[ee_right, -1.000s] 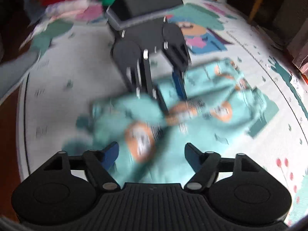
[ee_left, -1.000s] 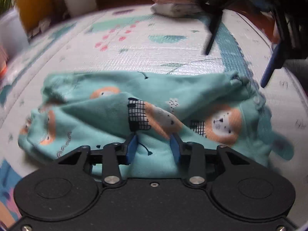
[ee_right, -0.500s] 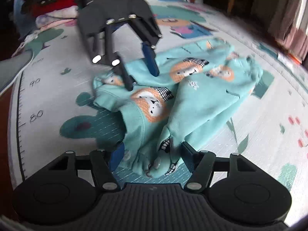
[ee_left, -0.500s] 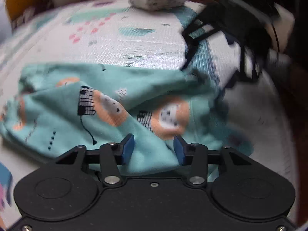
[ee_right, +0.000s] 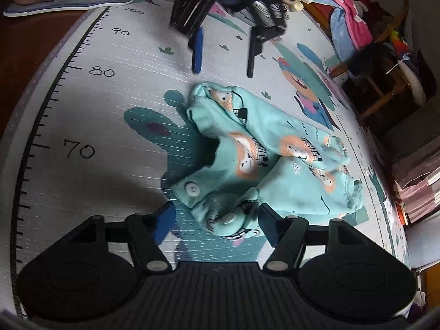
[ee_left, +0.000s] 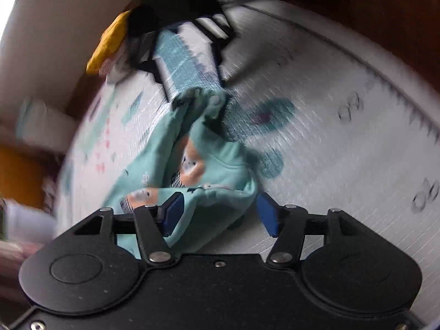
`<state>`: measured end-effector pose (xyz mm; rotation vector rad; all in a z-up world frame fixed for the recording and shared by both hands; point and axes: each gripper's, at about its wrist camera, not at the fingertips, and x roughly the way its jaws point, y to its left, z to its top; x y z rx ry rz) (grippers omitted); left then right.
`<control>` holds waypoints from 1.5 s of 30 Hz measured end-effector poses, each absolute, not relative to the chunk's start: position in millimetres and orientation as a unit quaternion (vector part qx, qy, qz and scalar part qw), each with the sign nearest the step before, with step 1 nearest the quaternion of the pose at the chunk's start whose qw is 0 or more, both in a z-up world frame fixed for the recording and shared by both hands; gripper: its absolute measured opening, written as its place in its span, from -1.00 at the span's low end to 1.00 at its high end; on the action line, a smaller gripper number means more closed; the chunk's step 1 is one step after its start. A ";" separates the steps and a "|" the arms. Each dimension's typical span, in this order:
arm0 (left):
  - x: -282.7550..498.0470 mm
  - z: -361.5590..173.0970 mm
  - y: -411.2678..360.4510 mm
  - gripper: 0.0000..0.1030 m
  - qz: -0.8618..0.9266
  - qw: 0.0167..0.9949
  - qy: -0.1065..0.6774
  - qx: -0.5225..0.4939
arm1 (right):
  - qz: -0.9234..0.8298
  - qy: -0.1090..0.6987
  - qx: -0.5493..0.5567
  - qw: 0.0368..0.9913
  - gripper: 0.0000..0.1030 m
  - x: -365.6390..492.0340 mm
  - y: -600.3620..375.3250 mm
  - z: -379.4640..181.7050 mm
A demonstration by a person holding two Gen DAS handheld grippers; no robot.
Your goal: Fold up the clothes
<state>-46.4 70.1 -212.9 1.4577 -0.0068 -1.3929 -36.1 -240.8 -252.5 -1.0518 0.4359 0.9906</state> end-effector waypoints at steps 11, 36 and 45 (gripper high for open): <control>-25.5 -221.8 34.6 0.42 -0.592 0.476 -0.015 0.650 | 0.464 0.248 -0.432 0.733 0.44 -13.0 -241.2 -247.6; -0.2 -223.2 6.2 -0.15 -0.575 0.580 0.075 0.572 | 0.465 0.308 -0.339 0.758 0.29 10.7 -245.7 -250.0; 23.3 -211.7 -30.5 -0.10 -0.594 0.529 0.145 0.588 | 0.460 0.306 -0.341 0.760 0.31 9.6 -244.9 -249.3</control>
